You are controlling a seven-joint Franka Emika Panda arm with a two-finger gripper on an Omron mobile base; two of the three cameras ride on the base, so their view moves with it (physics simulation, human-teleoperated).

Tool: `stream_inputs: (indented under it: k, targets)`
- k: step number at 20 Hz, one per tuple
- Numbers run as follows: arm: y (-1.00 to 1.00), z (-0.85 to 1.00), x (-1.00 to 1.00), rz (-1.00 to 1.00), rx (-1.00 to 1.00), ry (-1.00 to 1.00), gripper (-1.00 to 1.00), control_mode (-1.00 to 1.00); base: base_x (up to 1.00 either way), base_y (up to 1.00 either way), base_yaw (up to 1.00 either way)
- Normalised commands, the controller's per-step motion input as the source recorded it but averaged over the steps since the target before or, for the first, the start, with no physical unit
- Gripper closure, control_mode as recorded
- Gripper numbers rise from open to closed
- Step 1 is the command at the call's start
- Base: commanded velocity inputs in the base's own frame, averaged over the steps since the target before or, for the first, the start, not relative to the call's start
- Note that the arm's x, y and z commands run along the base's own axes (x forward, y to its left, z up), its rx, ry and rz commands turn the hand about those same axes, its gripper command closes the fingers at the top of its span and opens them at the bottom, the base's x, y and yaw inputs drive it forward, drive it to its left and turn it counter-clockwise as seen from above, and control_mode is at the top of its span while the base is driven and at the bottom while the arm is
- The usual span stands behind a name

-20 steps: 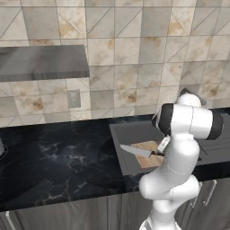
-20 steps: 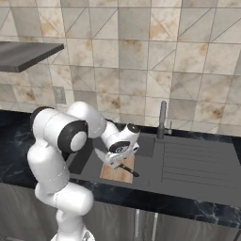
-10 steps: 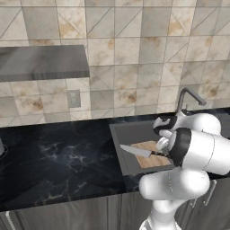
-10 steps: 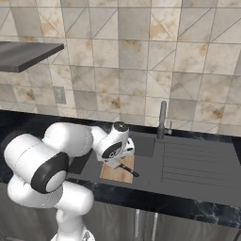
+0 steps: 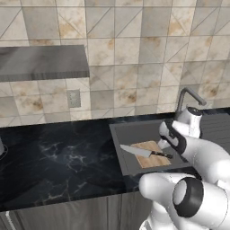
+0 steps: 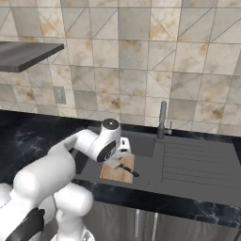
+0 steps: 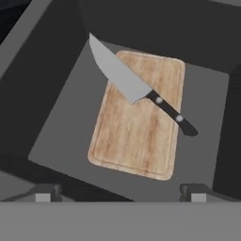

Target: Move the cutting board and knife to the sink. Then move spray from the cabinet to the counter.

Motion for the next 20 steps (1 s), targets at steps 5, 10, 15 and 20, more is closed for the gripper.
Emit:
stream_inputs:
  k: [5,10,15,20]
  targets:
    - [0.01,0.42,-0.44,-0.17,-0.01,0.0,-1.0,-1.0,0.0,0.0,0.0]
    - [0.04,0.43,-0.45,-0.04,0.0,0.0,-1.0,-1.0,0.0,0.0,0.0]
    - [0.02,0.38,-0.43,-0.02,0.0,0.0,-1.0,-1.0,0.0,0.0,0.0]
    - [0.04,0.39,-0.44,-0.01,0.0,0.0,-1.0,-1.0,0.0,0.0,0.0]
